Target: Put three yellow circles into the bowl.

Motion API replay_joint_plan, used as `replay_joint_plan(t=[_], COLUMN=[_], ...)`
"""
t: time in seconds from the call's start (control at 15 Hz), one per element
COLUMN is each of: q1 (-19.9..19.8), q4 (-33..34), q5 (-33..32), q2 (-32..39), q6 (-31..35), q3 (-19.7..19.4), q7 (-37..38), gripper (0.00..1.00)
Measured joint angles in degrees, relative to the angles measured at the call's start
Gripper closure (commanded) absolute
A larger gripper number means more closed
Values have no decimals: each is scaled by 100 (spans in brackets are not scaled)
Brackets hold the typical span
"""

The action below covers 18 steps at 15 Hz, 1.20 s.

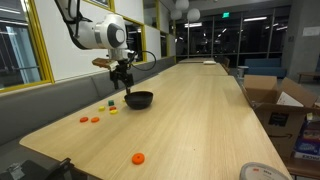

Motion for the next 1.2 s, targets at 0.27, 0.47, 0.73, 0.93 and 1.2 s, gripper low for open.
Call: replay_joint_plan(t=[0.27,0.47,0.73,0.93,1.2], q1=[93,275,519,667,753], q4=[-642,-1067,-1384,-1444,-1434], q5=[447,578,589,589,616], q2=[-363,-546,-516,-409,-212], q6=[-304,-413,-419,-362,57], q3=[566,905,1123,1165,1209], q7=[-323,-347,-347,-342,-340], gripper=[0,0,0,0,0])
